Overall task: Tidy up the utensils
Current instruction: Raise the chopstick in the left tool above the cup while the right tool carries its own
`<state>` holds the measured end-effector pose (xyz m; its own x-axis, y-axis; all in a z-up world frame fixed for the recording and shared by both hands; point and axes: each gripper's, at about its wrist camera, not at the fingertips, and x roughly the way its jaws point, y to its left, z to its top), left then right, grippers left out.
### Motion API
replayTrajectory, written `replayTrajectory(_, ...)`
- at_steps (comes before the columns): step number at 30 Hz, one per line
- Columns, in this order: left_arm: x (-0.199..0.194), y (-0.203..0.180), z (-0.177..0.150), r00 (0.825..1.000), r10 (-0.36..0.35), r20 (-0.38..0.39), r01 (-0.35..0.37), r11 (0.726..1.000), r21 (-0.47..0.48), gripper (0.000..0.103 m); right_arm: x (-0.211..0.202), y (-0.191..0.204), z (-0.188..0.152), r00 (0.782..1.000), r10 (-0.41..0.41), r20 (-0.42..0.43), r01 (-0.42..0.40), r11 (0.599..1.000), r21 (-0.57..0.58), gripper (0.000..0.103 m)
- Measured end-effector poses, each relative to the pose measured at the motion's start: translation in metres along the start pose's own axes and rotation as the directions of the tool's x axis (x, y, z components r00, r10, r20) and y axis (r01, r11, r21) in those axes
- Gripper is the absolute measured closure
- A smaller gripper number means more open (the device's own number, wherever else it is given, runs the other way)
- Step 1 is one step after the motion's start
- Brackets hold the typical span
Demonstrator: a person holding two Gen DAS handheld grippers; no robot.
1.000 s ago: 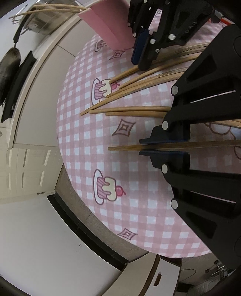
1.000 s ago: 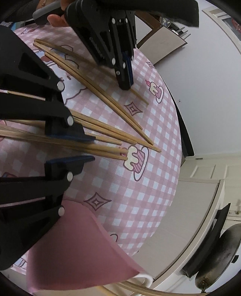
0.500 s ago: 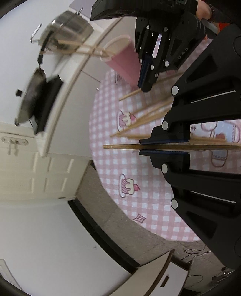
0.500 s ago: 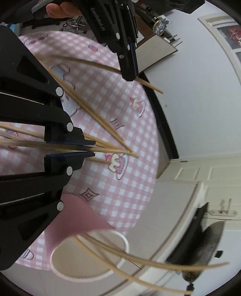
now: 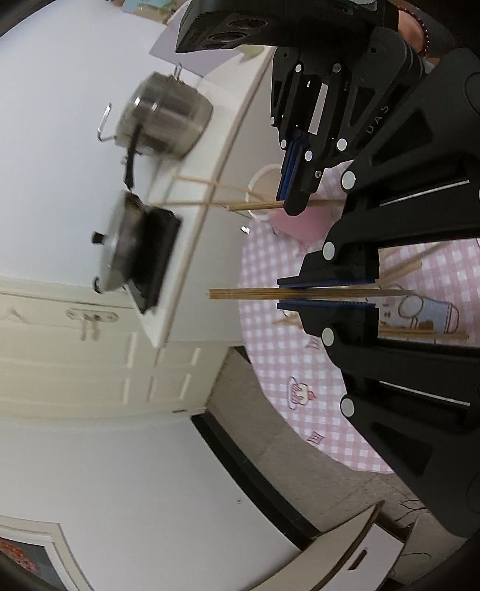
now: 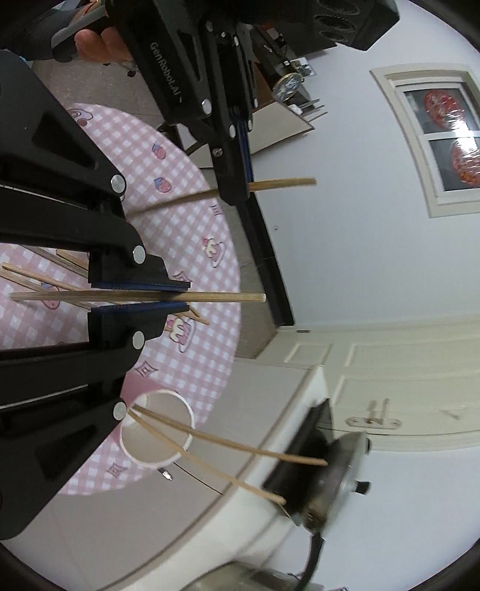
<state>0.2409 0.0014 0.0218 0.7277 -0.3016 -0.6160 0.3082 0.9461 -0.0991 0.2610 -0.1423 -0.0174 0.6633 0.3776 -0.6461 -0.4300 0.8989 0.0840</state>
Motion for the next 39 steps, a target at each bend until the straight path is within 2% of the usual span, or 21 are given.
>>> replayTrajectory(2, -0.006, -0.007, 0.004, 1.0, -0.005, 0.019, 0.005, 1.0, 0.003, 0.097, -0.021, -0.004, 0.004, 0.999, -0.008, 0.053, 0.008, 1.0, 0.001, 0.099)
replayTrajectory(7, -0.02, -0.02, 0.014, 0.996, -0.034, 0.086, 0.035, 0.999, -0.012, 0.097, -0.046, -0.012, 0.011, 0.993, -0.024, 0.117, 0.023, 1.0, 0.008, 0.099)
replayTrajectory(8, -0.023, -0.022, 0.018, 0.994, -0.04, 0.104, 0.042, 0.999, -0.018, 0.097, -0.058, -0.016, 0.015, 0.987, -0.044, 0.153, 0.043, 0.999, 0.01, 0.099)
replayTrajectory(13, -0.024, -0.032, 0.035, 0.985, -0.094, 0.146, 0.103, 0.993, -0.054, 0.097, -0.078, -0.029, 0.024, 0.972, -0.091, 0.218, 0.087, 0.996, 0.026, 0.099)
replayTrajectory(20, -0.026, -0.045, 0.059, 0.971, -0.122, 0.205, 0.141, 0.987, -0.08, 0.097, -0.095, -0.044, 0.036, 0.957, -0.111, 0.269, 0.101, 0.994, 0.051, 0.099)
replayTrajectory(26, -0.029, -0.043, 0.074, 0.949, -0.123, 0.289, 0.172, 0.973, -0.152, 0.097, -0.11, -0.059, 0.045, 0.929, -0.166, 0.332, 0.149, 0.986, 0.078, 0.099)
replayTrajectory(31, -0.015, -0.043, 0.072, 0.945, -0.122, 0.305, 0.184, 0.966, -0.184, 0.097, -0.104, -0.067, 0.04, 0.915, -0.213, 0.342, 0.196, 0.977, 0.086, 0.099)
replayTrajectory(39, 0.028, -0.057, 0.056, 0.963, -0.089, 0.255, 0.135, 0.977, -0.166, 0.097, -0.077, -0.088, 0.02, 0.934, -0.222, 0.28, 0.197, 0.973, 0.117, 0.099)
